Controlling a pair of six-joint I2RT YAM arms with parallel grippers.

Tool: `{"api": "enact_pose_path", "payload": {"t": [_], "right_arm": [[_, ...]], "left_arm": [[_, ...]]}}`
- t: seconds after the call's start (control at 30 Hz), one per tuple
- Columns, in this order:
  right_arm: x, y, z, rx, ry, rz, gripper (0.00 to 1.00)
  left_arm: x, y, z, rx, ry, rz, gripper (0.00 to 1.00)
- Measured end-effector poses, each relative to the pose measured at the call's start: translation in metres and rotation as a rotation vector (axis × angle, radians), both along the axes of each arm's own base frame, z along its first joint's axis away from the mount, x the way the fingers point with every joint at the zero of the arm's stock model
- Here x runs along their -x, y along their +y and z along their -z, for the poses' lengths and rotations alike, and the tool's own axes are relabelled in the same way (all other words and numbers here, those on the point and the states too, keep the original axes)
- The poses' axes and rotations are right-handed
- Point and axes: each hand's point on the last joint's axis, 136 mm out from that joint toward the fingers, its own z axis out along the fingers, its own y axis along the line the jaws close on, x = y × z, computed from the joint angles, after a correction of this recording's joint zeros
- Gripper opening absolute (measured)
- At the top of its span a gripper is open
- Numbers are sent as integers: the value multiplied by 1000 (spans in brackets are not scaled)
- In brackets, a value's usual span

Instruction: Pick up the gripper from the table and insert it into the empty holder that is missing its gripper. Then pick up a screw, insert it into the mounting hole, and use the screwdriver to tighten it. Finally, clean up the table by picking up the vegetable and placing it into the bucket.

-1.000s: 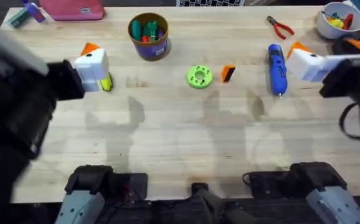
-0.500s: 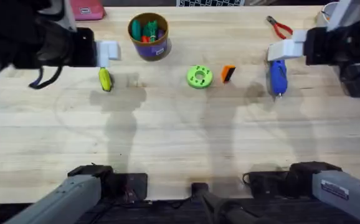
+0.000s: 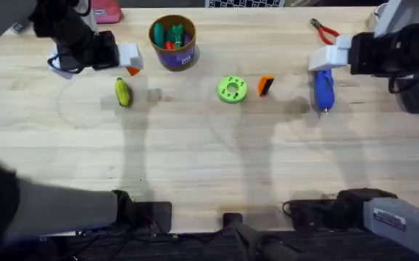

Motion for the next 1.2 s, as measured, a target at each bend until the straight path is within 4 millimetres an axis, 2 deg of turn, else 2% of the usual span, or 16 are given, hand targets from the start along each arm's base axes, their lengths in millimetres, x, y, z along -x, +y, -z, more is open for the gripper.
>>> {"api": "enact_pose_path", "payload": {"t": [0.1,0.37,0.6,0.7,0.77,0.83,0.9,0.93,1.2], "right_arm": [[0,0,0,0,-1,0,994],[0,0,0,0,-1,0,994],[0,0,0,0,-1,0,994],[0,0,0,0,-1,0,994],[0,0,0,0,-1,0,994],[0,0,0,0,-1,0,994],[0,0,0,0,0,0,994],[0,0,0,0,0,0,994],[0,0,0,0,-1,0,994]], "left_arm": [[-11,7,21,39,38,-41,985],[-14,18,75,85,162,-99,983],[-21,21,106,99,200,-91,959],[-27,21,107,108,183,-77,903],[-28,20,107,122,181,-74,745],[-30,18,107,134,175,-69,451],[-31,17,106,138,171,-66,114],[-32,18,106,136,168,-62,12],[-32,20,106,136,169,-67,12]]}}
